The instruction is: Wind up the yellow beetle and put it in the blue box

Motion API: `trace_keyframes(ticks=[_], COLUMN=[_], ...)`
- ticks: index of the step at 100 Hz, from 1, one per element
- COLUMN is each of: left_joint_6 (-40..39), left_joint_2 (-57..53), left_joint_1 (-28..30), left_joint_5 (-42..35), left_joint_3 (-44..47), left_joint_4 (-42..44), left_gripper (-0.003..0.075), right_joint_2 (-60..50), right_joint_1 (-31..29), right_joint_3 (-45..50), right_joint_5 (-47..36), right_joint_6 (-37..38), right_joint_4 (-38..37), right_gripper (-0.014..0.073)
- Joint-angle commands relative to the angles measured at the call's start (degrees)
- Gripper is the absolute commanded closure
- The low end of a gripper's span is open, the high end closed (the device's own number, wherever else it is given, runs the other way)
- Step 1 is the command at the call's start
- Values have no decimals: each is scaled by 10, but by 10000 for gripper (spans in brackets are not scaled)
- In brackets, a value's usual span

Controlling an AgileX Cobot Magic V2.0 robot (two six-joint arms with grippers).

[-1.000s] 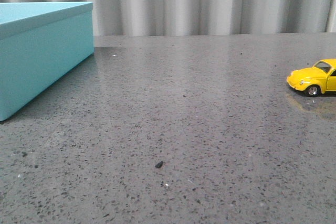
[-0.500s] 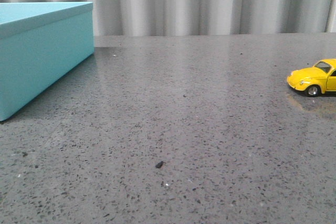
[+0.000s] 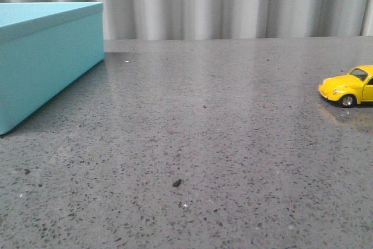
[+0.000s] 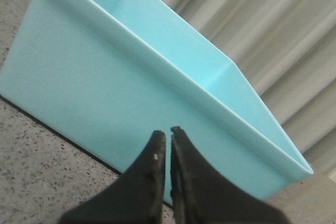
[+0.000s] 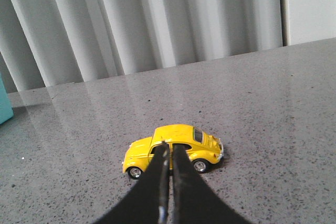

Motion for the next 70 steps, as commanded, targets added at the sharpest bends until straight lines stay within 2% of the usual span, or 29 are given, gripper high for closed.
trace_keyframes(ticks=[1, 61, 70], left_joint_6=[-6, -6, -6], left_joint_2=[-18, -18, -18], left_joint_1=[2, 2, 1], left_joint_5=[-23, -11, -9], left_joint_3=[15, 15, 10], left_joint_4=[-7, -38, -56], left_gripper=[741, 741, 741], right_joint_2=[12, 12, 12], right_joint_1=[-3, -3, -3], right_joint_3=[12, 12, -6], right_joint_5=[-43, -57, -61], right_joint_6=[1, 1, 1], right_joint_4=[2, 24, 60], right_gripper=[648, 648, 648])
